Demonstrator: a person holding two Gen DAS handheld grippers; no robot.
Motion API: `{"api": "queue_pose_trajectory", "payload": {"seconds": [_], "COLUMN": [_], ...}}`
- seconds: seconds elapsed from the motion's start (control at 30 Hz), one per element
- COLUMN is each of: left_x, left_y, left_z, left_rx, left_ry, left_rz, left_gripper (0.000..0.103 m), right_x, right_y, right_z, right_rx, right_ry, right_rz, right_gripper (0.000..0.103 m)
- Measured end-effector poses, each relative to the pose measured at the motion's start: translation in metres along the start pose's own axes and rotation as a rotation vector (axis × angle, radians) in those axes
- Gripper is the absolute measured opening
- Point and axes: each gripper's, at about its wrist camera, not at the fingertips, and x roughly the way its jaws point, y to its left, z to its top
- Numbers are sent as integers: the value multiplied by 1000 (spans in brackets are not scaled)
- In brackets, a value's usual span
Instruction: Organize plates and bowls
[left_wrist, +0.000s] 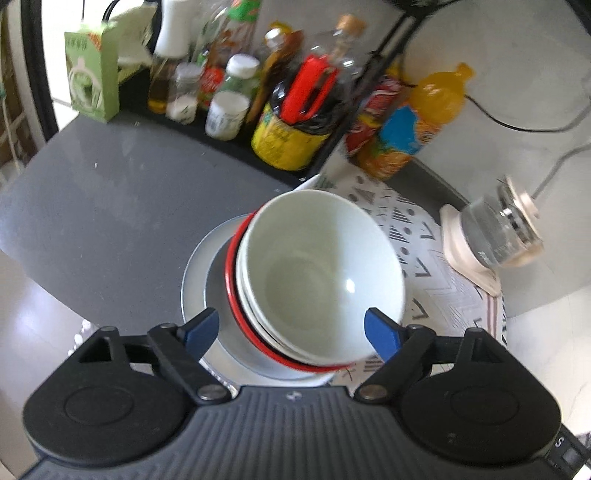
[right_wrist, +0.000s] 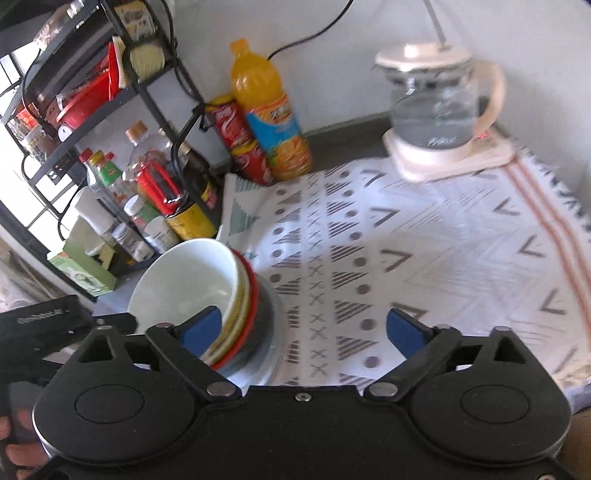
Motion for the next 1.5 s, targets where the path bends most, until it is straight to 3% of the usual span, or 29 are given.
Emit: {"api": "queue_pose_trajectory", "payload": {"seconds": [0.27, 0.57, 0.87, 1.23, 1.5], "left_x": [-48, -80, -99, -123, -144], "left_y": [-25, -19, 11, 58, 86], "left_z": [-32, -42, -46, -62, -72], "left_rx": [130, 234, 385, 500, 530], "left_ry": [-67, -145, -155, -171, -173], "left_rz": [-5, -45, -107, -152, -180], "left_gripper": [91, 96, 101, 103, 103], "right_x": [-53, -92, -116, -144, -157], "right_y": [-4, 6, 37, 91, 113], "right_z": [-10, -27, -56, -95, -117], "right_rx": [-45, -89, -37, -44, -43], "right_ry": [-105, -175, -225, -265, -287], "right_rz": [-96, -187, -282, -297, -292], "right_gripper": [103, 103, 103, 103, 103]}}
